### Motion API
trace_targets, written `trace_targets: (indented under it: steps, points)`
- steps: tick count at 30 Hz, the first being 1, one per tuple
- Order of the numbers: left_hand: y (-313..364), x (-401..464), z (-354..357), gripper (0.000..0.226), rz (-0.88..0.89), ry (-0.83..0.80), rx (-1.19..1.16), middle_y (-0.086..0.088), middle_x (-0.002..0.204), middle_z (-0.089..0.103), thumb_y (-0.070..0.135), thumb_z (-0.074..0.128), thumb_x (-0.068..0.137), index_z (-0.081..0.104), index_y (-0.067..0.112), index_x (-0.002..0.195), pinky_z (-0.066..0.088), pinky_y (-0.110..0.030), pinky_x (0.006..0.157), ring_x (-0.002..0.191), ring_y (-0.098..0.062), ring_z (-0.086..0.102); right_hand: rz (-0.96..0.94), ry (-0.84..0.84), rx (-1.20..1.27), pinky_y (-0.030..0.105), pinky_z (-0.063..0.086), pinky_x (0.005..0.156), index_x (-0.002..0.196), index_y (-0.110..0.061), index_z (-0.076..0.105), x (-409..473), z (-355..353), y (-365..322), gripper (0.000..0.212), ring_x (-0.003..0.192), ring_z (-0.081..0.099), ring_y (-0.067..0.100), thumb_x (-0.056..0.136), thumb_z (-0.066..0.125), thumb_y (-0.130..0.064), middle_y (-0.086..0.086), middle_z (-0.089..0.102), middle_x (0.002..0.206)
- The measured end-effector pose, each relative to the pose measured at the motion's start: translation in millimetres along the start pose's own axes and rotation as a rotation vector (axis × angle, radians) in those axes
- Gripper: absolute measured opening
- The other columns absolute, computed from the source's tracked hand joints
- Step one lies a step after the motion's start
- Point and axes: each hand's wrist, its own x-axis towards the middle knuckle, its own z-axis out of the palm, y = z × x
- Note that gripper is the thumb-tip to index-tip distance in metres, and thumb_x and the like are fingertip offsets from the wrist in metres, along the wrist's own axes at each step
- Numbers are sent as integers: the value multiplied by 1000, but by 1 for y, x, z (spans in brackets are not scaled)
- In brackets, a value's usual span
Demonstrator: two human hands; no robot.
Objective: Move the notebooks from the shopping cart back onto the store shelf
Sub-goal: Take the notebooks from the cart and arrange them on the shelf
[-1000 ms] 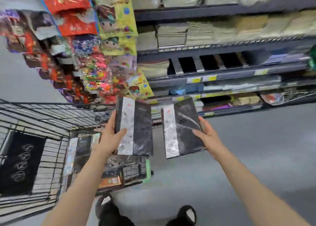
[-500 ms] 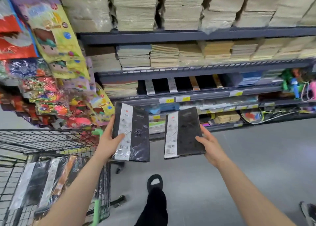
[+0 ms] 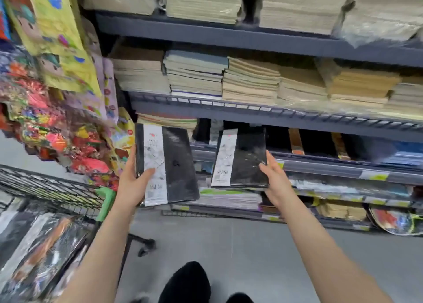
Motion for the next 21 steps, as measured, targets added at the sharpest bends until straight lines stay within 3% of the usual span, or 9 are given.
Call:
trace_targets:
  steps: [2,4,7,9,13,17,19,21]
  points:
    - [-22,7,6,70,40,50,-70,22,136,41,4,54,90,24,37,144,32,-28,106,122,0,43,-14,-20,10,46,21,112,141,-38,31,25,5,4,52,139,27,16,96,44,-15,-9,24,153]
    - [-41,16,10,71,89,110,-78,19,144,36,6,56,89,24,40,143,29,-36,112,129,-2,38,-53,-48,39,44,25,111,142,-35,29,51,12,7,51,138,29,17,96,44,-17,-9,22,153]
    - [-66,30,18,71,193,166,-18,27,142,25,11,58,89,23,40,144,20,-28,110,130,5,25,-121,-53,-28,46,16,113,145,-27,23,85,21,8,55,142,19,18,96,46,-23,-6,20,154]
    - [-84,37,24,72,288,168,-6,28,144,21,11,59,88,22,39,144,18,-26,110,134,5,20,-214,-39,-118,42,19,113,146,-19,21,103,22,14,60,141,22,18,94,48,-32,-2,22,154]
    - [-120,60,31,75,422,210,-60,27,144,20,5,59,86,23,38,143,18,-17,106,133,10,18,-519,49,-476,34,23,112,142,-18,33,120,14,31,66,139,26,18,87,53,-48,4,29,152]
    - [-142,75,29,77,517,189,-86,31,140,24,10,63,81,24,32,144,21,-14,104,127,20,24,-866,250,-1132,41,22,112,133,-31,46,122,7,52,67,139,21,28,74,62,-59,9,28,151]
    - [-145,76,26,78,517,174,-88,32,140,26,19,64,76,26,39,141,20,-17,108,127,20,25,-1003,309,-1208,42,32,105,123,-31,57,124,8,61,55,130,35,29,75,61,-58,5,42,143]
    - [-146,76,24,75,520,166,-83,31,142,28,33,65,69,30,56,131,20,-30,115,133,10,27,-1100,302,-1234,41,39,92,116,-31,62,131,14,63,42,116,48,28,81,57,-53,0,57,127]
